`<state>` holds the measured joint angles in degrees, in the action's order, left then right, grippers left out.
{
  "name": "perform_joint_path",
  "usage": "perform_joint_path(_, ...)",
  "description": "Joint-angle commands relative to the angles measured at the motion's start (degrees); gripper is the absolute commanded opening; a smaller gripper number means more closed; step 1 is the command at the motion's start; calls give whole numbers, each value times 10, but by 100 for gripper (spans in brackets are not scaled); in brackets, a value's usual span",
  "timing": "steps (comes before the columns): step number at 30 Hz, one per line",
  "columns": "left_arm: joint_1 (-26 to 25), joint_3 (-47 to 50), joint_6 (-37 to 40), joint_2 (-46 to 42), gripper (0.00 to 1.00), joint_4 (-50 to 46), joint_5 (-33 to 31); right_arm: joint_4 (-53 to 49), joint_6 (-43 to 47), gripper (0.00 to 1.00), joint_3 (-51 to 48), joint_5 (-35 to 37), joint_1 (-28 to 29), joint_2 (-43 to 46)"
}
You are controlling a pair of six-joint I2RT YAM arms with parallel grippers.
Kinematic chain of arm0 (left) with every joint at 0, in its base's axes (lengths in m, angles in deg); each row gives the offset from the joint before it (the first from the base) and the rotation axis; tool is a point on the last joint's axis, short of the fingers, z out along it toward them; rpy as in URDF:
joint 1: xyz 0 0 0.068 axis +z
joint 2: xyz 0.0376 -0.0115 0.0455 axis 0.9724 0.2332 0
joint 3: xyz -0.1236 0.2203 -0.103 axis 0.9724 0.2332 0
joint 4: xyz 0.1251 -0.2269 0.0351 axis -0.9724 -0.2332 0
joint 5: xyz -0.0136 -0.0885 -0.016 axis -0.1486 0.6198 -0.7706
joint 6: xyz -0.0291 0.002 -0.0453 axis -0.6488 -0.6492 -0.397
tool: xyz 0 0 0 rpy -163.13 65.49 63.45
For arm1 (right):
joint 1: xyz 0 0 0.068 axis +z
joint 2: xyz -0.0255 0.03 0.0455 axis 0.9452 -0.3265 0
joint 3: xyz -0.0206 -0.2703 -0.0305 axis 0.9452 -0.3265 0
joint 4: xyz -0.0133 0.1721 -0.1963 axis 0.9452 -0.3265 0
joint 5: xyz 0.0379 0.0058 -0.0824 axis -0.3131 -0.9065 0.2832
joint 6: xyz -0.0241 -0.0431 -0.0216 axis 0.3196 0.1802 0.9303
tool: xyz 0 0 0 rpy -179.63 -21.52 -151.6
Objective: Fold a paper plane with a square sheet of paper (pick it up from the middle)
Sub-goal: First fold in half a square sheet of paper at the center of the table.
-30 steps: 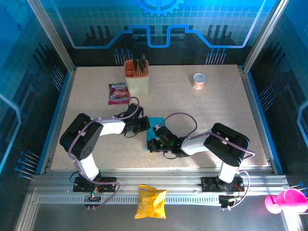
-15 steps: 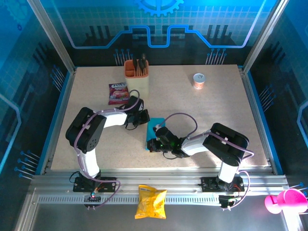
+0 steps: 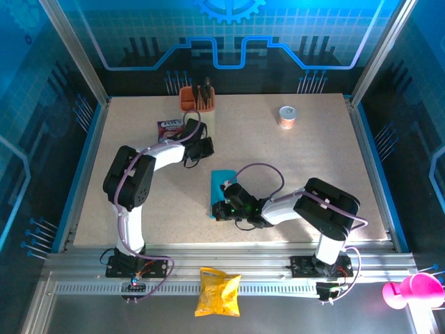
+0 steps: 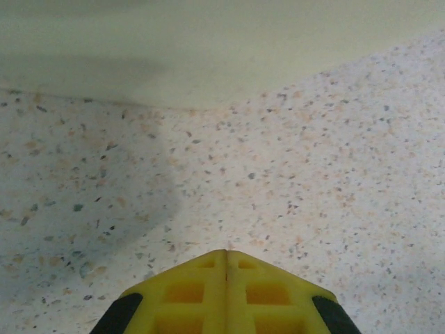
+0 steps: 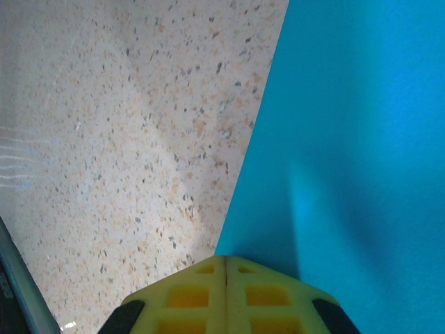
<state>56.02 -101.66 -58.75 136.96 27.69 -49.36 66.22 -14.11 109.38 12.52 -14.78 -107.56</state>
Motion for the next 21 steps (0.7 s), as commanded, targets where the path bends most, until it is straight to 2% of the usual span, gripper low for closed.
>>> perform_joint_path(1,-8,17,29,-59,0,-40,-6,-177,46,0,5,-27,-11,7)
perform_joint_path(6,-34,107,27,-159,0,-28,-7,-244,107,0,77,-47,-43,86)
perform_joint_path(11,-54,193,12,-234,0,0,23,-301,132,0,108,-31,-78,173)
perform_joint_path(16,-68,214,27,-246,0,8,60,-291,119,0,73,-19,-107,220)
perform_joint_path(21,-72,194,48,-216,0,5,81,-216,94,0,45,-50,-108,187)
